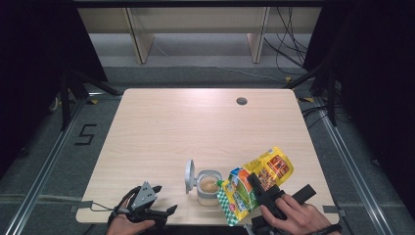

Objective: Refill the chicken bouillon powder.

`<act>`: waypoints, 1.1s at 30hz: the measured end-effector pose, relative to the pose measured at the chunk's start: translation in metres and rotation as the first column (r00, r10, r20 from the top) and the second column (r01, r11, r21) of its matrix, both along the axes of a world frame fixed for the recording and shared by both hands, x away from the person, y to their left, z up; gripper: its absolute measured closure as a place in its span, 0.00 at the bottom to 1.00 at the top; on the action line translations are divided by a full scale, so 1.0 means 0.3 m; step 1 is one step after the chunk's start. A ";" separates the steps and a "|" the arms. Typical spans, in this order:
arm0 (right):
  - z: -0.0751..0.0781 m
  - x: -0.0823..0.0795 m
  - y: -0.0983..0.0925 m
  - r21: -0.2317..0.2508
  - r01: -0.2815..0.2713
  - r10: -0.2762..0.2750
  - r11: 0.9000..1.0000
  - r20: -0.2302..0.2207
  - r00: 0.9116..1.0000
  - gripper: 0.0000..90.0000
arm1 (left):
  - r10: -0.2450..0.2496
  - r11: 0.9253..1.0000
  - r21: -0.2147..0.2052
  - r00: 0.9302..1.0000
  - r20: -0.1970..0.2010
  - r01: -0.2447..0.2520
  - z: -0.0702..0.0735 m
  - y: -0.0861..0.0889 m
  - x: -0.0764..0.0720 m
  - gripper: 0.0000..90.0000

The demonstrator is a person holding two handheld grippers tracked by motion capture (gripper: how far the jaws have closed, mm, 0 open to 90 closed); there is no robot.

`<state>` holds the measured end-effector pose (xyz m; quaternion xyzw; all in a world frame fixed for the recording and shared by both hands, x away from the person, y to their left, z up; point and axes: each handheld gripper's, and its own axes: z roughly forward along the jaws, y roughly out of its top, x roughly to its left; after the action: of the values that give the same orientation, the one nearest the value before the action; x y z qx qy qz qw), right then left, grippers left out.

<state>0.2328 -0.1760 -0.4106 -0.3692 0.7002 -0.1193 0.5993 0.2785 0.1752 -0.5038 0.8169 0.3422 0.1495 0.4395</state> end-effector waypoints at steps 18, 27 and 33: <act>-0.003 0.002 -0.006 0.029 0.004 -0.004 1.000 -0.001 1.000 0.75 | 0.001 1.000 0.002 1.000 0.000 -0.001 0.000 0.001 0.000 0.18; -0.012 0.007 -0.003 0.078 -0.019 0.018 0.997 0.008 1.000 0.75 | 0.002 1.000 -0.005 1.000 0.001 -0.002 0.000 -0.001 0.000 0.18; -0.028 0.013 -0.003 0.093 -0.017 0.019 0.995 -0.015 1.000 0.75 | 0.003 1.000 0.020 1.000 0.007 -0.003 0.006 0.008 0.003 0.18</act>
<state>0.2368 -0.1768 -0.4189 -0.3480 0.7064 -0.0781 0.6114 0.2793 0.1776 -0.5020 0.8201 0.3405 0.1566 0.4325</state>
